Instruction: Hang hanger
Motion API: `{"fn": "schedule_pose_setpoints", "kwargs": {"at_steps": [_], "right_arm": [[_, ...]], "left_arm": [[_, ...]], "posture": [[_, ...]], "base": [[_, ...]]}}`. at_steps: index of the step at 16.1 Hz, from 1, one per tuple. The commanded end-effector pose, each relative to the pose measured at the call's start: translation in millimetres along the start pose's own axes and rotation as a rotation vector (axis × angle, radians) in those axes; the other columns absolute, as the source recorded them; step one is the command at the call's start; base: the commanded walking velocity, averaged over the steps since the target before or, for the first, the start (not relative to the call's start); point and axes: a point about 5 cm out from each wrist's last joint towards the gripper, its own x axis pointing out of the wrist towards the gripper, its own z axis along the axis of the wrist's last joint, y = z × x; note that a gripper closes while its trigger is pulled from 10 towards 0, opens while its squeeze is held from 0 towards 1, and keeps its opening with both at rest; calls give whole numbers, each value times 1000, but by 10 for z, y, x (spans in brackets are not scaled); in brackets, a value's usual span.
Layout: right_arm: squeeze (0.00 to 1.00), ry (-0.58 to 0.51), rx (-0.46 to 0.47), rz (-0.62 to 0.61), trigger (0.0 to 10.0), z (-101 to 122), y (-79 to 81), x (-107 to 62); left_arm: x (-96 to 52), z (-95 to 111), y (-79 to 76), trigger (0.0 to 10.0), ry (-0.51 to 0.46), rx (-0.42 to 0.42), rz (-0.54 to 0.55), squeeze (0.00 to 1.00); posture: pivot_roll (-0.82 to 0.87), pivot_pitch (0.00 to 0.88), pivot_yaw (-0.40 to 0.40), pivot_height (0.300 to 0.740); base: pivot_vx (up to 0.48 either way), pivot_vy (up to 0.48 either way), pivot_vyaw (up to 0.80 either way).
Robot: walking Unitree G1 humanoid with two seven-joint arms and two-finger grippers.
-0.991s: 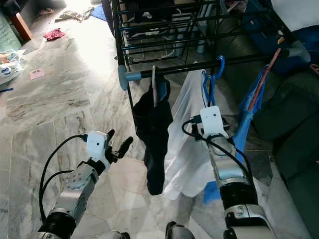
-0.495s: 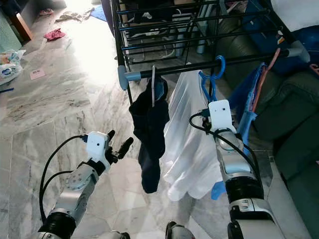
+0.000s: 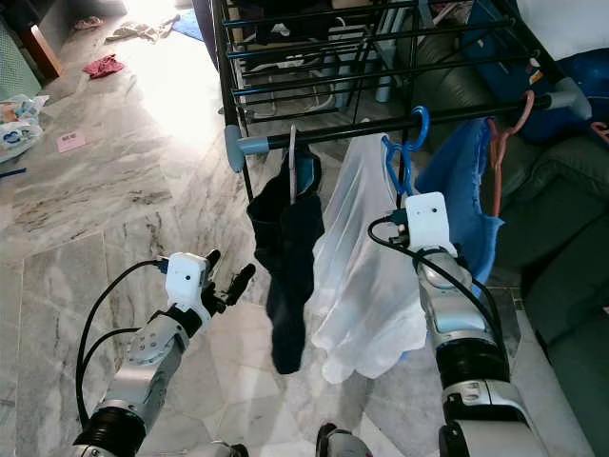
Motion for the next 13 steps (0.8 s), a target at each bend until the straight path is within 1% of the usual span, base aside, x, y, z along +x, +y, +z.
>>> {"fn": "schedule_pose_setpoints", "kwargs": {"at_steps": [1, 6, 10, 12, 13], "right_arm": [[0, 45, 6, -5, 0, -116, -29, -22], [0, 74, 4, 3, 0, -197, -45, -43], [0, 59, -4, -11, 0, -174, -85, -48], [0, -24, -1, -24, 0, -67, -105, -83], [0, -80, -14, -39, 0, 8, -114, -110]], "left_arm": [[-36, -56, 1, 10000, 21, 4, -7, 0], [-33, -66, -10, 10000, 27, 3, -9, 0], [-31, -71, -13, 10000, 29, 1, -7, 0], [-28, -59, -8, 10000, 22, 1, 1, 0], [-31, -44, 5, 10000, 12, 2, 9, 0]], "posture": [[15, 168, 25, 740], [12, 167, 25, 740], [11, 170, 21, 740], [13, 169, 21, 740], [14, 170, 22, 740]], "base": [[0, 0, 0], [0, 0, 0], [0, 0, 0], [0, 0, 0], [0, 0, 0]]}}
